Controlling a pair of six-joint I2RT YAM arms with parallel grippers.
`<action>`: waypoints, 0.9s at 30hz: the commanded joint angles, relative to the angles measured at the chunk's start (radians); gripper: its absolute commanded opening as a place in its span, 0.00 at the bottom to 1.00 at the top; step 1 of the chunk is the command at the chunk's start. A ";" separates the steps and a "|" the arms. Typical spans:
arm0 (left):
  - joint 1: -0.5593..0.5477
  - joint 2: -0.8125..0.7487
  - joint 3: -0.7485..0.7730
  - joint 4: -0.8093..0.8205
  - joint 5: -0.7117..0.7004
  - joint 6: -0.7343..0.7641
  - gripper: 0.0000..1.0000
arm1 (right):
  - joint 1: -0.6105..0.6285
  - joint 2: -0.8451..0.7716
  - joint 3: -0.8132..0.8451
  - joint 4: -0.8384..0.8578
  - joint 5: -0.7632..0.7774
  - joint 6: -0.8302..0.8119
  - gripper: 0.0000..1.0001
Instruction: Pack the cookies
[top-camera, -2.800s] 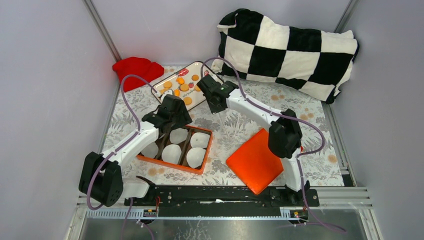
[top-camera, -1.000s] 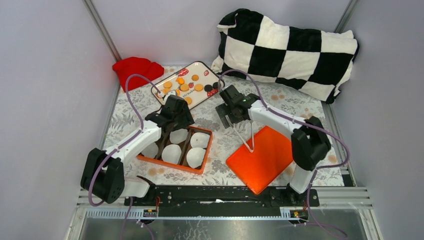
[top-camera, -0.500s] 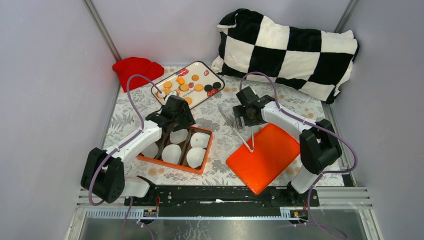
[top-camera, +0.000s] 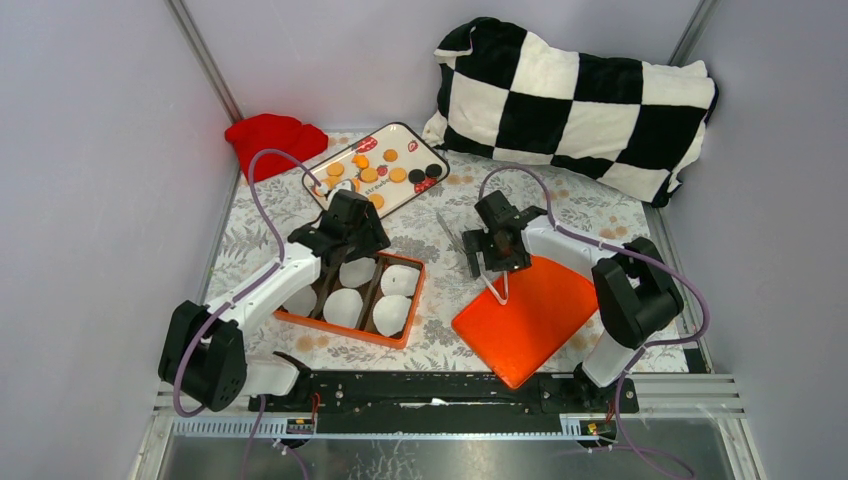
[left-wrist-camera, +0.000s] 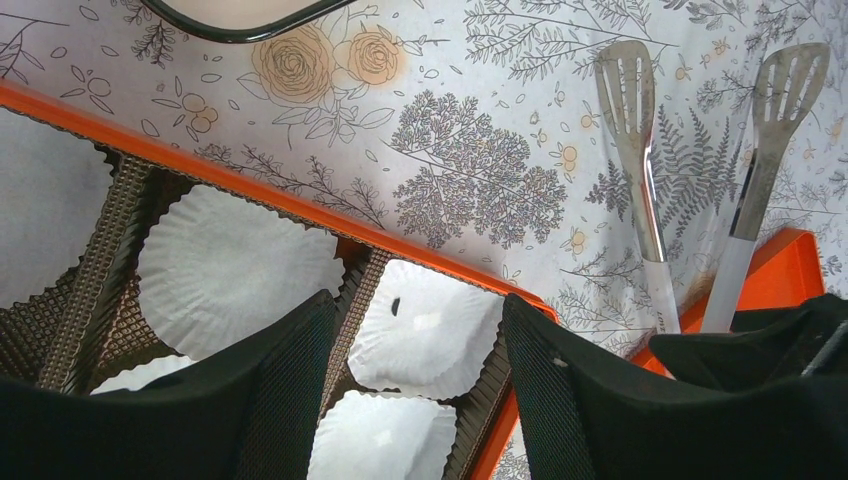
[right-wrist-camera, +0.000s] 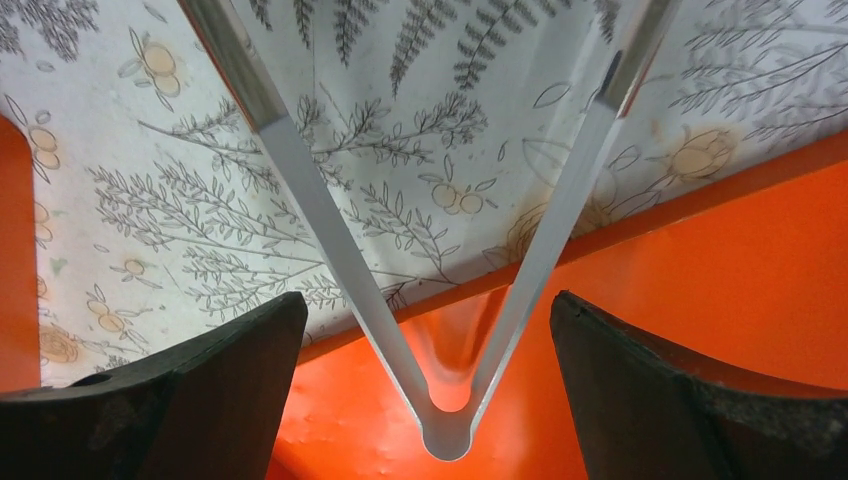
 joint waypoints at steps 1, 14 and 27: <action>-0.006 -0.026 -0.007 0.002 -0.005 -0.008 0.68 | 0.000 0.006 -0.028 0.036 -0.054 0.019 1.00; -0.006 -0.025 -0.030 0.019 0.008 -0.008 0.68 | 0.000 0.144 0.151 -0.050 0.126 -0.033 1.00; -0.006 0.029 -0.050 0.057 0.053 -0.008 0.68 | 0.000 0.215 0.245 -0.083 0.153 -0.075 1.00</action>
